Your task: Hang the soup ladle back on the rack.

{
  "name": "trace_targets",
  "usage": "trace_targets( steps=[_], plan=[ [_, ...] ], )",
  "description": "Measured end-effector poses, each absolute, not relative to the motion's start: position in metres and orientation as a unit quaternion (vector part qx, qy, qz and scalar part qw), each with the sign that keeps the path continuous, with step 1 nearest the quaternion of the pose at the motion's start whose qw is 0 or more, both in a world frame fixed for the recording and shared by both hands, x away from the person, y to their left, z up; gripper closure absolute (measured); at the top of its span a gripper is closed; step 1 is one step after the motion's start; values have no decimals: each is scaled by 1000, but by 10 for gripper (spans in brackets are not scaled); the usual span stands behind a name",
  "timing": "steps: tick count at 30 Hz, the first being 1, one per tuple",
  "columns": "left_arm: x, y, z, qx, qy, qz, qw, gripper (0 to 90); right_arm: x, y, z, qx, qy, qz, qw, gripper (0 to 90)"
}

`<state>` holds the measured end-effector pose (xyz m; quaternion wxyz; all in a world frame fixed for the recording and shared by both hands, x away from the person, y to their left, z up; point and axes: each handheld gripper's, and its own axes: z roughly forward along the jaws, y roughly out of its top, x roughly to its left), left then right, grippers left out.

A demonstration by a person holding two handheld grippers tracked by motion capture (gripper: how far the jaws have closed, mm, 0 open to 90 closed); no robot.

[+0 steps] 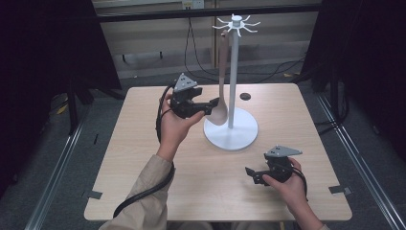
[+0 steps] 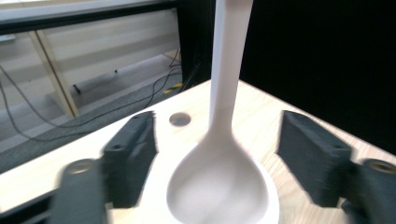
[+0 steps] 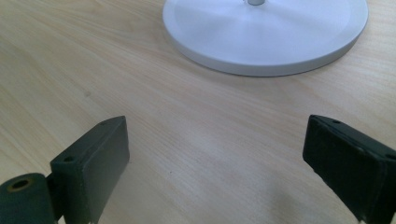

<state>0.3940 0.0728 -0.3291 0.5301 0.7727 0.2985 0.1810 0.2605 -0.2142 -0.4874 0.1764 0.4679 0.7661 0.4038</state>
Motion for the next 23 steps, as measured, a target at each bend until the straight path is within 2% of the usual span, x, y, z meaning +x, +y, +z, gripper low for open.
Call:
trace_targets(
  steps=[2,9,23],
  plan=[
    [392,75,-333,776,301,181,524,206,261,-213,-487,464,768,405,175,69],
    [386,84,-348,786,310,179,504,114,261,-212,-488,464,770,402,173,69],
    [377,94,-366,787,313,170,504,83,261,-211,-488,464,771,400,173,70]
  ],
)
